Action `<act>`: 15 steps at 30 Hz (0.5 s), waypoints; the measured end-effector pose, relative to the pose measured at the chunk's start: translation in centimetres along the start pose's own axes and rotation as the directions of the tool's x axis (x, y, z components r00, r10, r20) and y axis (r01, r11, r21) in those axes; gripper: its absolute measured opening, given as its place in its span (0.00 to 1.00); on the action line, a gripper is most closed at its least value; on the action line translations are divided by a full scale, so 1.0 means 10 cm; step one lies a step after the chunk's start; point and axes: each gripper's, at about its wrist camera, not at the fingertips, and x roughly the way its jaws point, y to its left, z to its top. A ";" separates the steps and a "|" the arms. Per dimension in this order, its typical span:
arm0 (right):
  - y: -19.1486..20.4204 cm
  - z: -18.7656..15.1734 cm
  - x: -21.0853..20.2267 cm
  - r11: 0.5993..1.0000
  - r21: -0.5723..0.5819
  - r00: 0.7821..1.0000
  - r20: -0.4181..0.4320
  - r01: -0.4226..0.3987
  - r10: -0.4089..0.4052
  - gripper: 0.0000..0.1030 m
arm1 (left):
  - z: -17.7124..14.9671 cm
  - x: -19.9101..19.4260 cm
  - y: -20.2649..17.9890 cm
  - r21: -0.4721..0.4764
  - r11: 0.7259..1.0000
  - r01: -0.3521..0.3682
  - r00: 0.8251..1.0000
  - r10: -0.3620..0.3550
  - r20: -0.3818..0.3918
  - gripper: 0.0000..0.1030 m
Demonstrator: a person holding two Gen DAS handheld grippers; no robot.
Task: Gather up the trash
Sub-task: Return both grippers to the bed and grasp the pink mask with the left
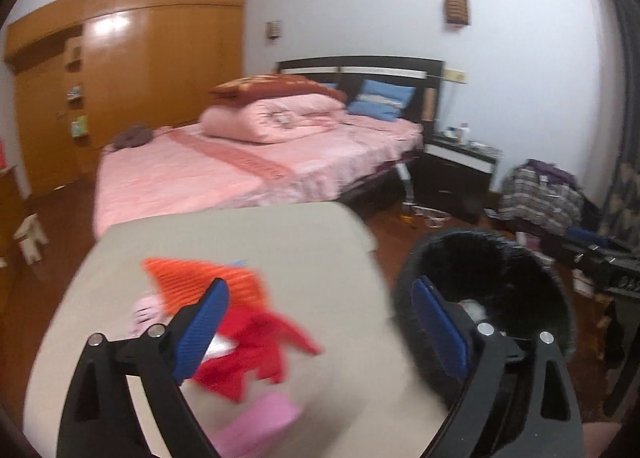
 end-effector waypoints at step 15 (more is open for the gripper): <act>1.13 -0.35 0.57 0.977 -0.076 0.978 -0.079 -0.199 0.193 0.93 | -0.83 0.11 0.87 -0.143 0.973 -0.180 0.975 0.157 -0.157 0.79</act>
